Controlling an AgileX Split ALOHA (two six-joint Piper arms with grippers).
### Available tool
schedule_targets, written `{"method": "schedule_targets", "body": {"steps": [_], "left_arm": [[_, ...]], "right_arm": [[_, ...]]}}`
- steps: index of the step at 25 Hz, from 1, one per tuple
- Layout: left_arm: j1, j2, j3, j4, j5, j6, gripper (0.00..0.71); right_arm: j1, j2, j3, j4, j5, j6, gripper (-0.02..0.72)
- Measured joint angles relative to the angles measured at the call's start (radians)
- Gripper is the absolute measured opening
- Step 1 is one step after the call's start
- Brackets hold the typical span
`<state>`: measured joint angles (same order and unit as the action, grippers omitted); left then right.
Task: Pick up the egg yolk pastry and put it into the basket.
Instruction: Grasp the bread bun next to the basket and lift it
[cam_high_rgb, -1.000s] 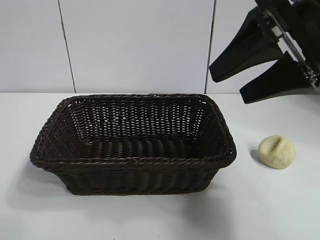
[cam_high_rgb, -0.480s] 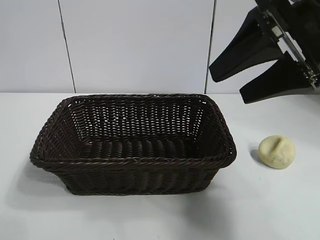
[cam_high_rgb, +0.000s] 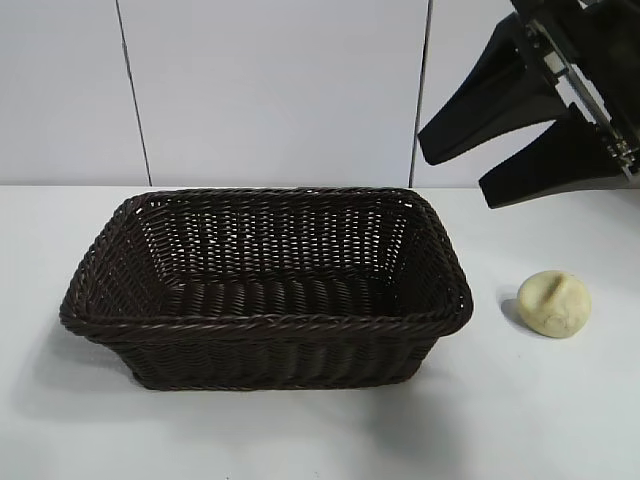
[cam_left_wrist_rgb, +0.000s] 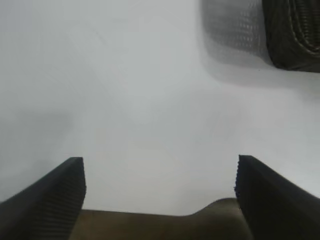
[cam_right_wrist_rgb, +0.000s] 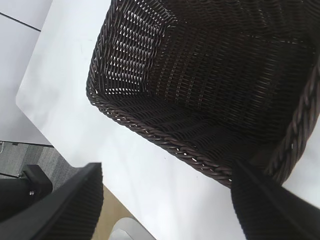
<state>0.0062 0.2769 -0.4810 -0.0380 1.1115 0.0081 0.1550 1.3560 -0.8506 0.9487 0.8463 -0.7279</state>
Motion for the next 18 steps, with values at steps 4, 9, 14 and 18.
{"method": "schedule_targets", "body": {"steps": [4,9,14,18], "left_arm": [[0.0,-0.123,0.0,0.0,0.001,0.0,0.596],[0.0,-0.257,0.0,0.0,0.009,0.0,0.596],[-0.003,-0.289,0.0,0.0,0.013,0.0,0.596],[-0.007,-0.289,0.0,-0.004,0.013,0.0,0.596]], "right_arm": [[0.0,0.0,0.0,0.0,0.0,0.002,0.519],[0.0,0.0,0.0,0.0,0.004,0.031,0.519],[0.0,0.0,-0.003,-0.004,0.011,0.08,0.519],[0.0,0.009,-0.039,-0.057,0.019,0.155,0.519]]}}
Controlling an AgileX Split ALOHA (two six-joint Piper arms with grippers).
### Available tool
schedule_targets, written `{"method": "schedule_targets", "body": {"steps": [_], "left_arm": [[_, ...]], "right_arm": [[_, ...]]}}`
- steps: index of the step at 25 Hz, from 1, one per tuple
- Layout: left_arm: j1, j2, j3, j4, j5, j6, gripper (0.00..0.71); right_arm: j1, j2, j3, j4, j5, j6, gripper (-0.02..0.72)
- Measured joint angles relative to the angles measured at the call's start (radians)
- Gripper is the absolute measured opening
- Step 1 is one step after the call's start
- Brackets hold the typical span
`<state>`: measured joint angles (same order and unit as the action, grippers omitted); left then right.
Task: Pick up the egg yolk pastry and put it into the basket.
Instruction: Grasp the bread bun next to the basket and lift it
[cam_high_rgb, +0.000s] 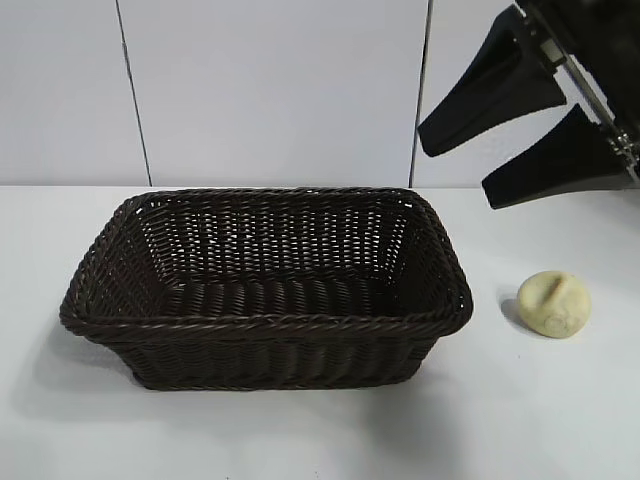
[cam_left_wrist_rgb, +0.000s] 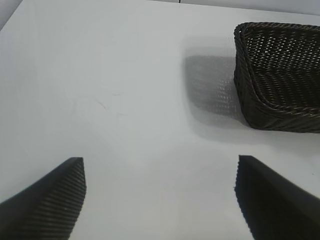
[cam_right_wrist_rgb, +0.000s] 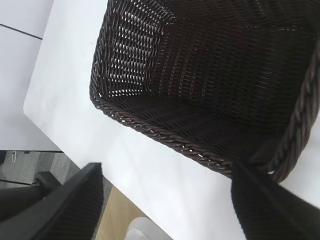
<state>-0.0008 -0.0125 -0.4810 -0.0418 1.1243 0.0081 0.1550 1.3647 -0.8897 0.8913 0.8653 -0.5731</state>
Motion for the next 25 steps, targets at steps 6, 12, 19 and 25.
{"method": "schedule_targets", "body": {"steps": [6,12,19,25], "left_arm": [[0.0,0.0,0.0,0.0,0.0,0.0,0.596],[0.0,0.0,0.0,0.0,0.0,0.0,0.596],[0.0,0.0,0.0,0.0,0.0,0.0,0.596],[0.0,0.0,0.0,0.0,0.0,0.0,0.596]], "right_arm": [[0.0,0.056,-0.106,-0.186,0.01,0.174,0.519],[0.0,0.13,-0.215,-0.405,0.04,0.348,0.519],[-0.017,0.211,-0.239,-0.635,0.056,0.499,0.519],[-0.126,0.289,-0.239,-0.661,0.04,0.503,0.519]]}}
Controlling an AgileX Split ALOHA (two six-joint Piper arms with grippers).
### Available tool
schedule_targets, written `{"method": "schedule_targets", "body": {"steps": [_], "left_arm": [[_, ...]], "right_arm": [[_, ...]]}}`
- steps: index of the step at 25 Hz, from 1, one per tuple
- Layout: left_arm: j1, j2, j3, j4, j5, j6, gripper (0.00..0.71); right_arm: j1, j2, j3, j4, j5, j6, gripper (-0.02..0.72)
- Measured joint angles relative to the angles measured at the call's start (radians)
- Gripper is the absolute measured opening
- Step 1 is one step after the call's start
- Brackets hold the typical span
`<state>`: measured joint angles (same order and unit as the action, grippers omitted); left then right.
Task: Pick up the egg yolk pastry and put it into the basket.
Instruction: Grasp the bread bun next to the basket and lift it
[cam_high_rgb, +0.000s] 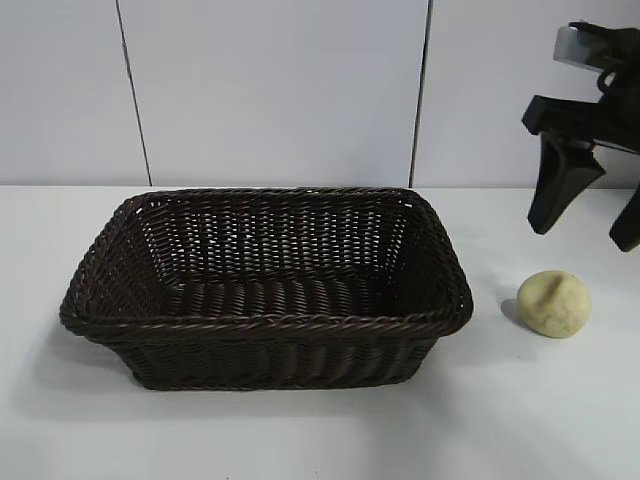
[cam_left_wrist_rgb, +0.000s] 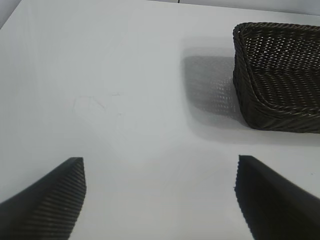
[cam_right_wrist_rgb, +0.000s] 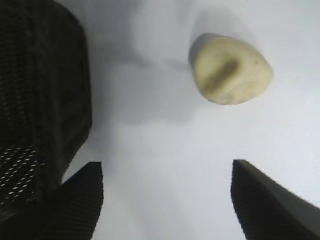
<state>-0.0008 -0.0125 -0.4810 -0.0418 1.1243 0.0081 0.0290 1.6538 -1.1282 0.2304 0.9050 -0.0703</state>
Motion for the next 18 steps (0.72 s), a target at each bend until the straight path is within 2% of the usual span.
{"method": "schedule_targets", "body": {"steps": [5,18], "left_arm": [[0.0,0.0,0.0,0.0,-0.001,0.0,0.596],[0.0,0.0,0.0,0.0,-0.001,0.0,0.596]], "right_arm": [[-0.063,0.061,-0.001,-0.003,-0.047,-0.01,0.519],[-0.064,0.235,-0.002,0.039,-0.227,-0.027,0.519]]}}
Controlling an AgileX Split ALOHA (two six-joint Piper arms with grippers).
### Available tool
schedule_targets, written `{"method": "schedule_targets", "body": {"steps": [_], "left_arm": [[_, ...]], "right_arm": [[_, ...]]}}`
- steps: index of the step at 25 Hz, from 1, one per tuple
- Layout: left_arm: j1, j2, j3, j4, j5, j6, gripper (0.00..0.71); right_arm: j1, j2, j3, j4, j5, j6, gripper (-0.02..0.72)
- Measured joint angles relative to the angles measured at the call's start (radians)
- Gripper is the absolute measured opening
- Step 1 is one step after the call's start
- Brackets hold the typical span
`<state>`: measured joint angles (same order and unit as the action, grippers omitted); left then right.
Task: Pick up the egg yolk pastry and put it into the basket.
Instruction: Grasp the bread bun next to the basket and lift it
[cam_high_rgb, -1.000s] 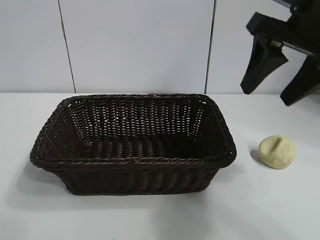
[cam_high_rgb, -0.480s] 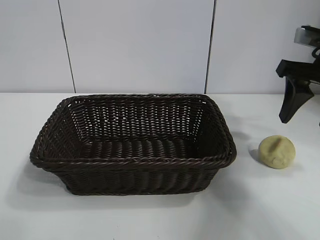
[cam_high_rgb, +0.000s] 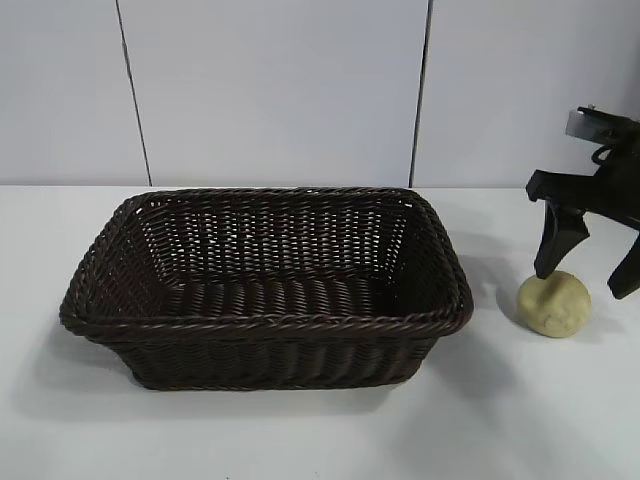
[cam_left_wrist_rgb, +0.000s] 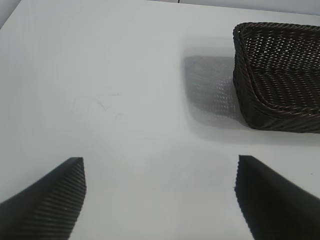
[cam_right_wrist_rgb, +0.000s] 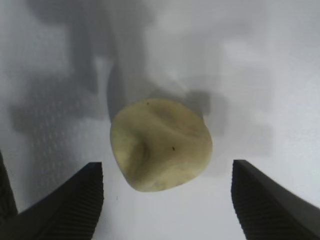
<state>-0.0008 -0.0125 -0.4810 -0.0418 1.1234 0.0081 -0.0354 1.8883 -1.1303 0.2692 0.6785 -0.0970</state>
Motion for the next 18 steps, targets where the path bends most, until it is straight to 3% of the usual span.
{"method": "schedule_targets", "body": {"steps": [6,8,13,15,18], "left_arm": [[0.0,0.0,0.0,0.0,0.0,0.0,0.596],[0.0,0.0,0.0,0.0,0.0,0.0,0.596],[0.0,0.0,0.0,0.0,0.0,0.0,0.596],[0.0,0.0,0.0,0.0,0.0,0.0,0.596],[0.0,0.0,0.0,0.0,0.0,0.0,0.596]], "right_arm": [[0.0,0.045,0.0,-0.007,-0.042,0.022,0.489],[0.0,0.047,0.0,-0.01,-0.047,0.023,0.418],[0.0,0.047,0.0,-0.012,-0.049,0.025,0.106],[0.0,0.047,-0.001,-0.012,-0.049,0.025,0.054],[0.0,0.034,-0.001,-0.013,-0.04,0.025,0.033]]}}
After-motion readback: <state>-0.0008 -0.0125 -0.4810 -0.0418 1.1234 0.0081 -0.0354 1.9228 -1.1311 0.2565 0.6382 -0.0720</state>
